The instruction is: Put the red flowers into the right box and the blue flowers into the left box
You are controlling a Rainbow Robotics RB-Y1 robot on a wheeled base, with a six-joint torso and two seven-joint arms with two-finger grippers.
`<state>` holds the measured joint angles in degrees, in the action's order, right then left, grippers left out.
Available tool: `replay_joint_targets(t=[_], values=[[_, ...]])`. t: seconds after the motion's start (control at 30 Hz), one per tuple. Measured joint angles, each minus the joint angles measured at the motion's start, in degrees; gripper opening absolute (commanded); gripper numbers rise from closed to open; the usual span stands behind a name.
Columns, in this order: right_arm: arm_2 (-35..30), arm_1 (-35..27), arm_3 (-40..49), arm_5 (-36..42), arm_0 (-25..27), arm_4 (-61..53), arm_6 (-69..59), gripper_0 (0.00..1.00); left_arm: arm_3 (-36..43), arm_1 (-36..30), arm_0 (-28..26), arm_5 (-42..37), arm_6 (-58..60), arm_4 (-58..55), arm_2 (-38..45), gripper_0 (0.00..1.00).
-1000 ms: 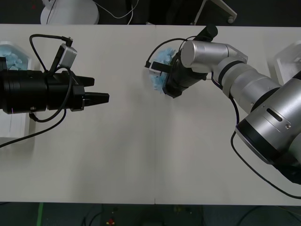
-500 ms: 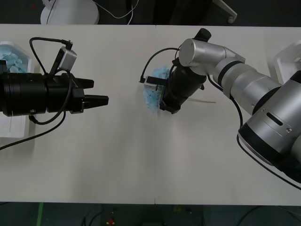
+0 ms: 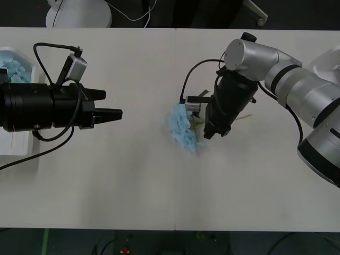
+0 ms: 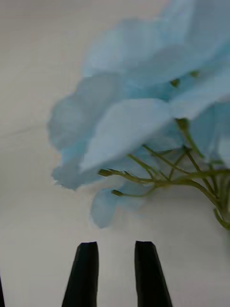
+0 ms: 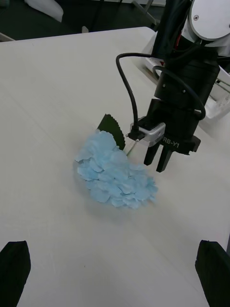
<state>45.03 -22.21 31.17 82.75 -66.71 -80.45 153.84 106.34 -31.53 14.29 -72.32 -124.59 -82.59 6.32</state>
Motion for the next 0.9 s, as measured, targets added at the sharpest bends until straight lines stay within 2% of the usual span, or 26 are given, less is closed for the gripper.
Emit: replay_joint_targets(t=[0.07, 0.17, 0.43, 0.6, 0.9], values=[[0.1, -0.9, 0.1, -2.4, 0.2, 0.0, 0.0, 0.63, 0.0, 0.0, 0.0, 0.0, 0.0, 0.0, 0.0, 1.0], [0.2, -2.5, 1.0, -5.4, 0.2, 0.0, 0.0, 0.73, 0.0, 0.0, 0.0, 0.0, 0.0, 0.0, 0.0, 1.0], [0.2, -7.5, 8.6, -12.8, 0.2, 2.6, 0.0, 0.79, 0.0, 0.0, -0.1, 0.0, 0.0, 0.0, 0.0, 1.0], [0.9, -7.6, 11.3, -15.9, 1.2, 7.3, 0.0, 0.81, 0.0, 0.0, -0.1, 0.0, 0.0, 0.0, 0.0, 1.0], [2.6, -7.6, 13.1, -17.4, 4.8, 8.3, 0.0, 0.82, 0.0, 0.0, -0.3, 0.1, -0.1, 0.0, 0.0, 1.0]])
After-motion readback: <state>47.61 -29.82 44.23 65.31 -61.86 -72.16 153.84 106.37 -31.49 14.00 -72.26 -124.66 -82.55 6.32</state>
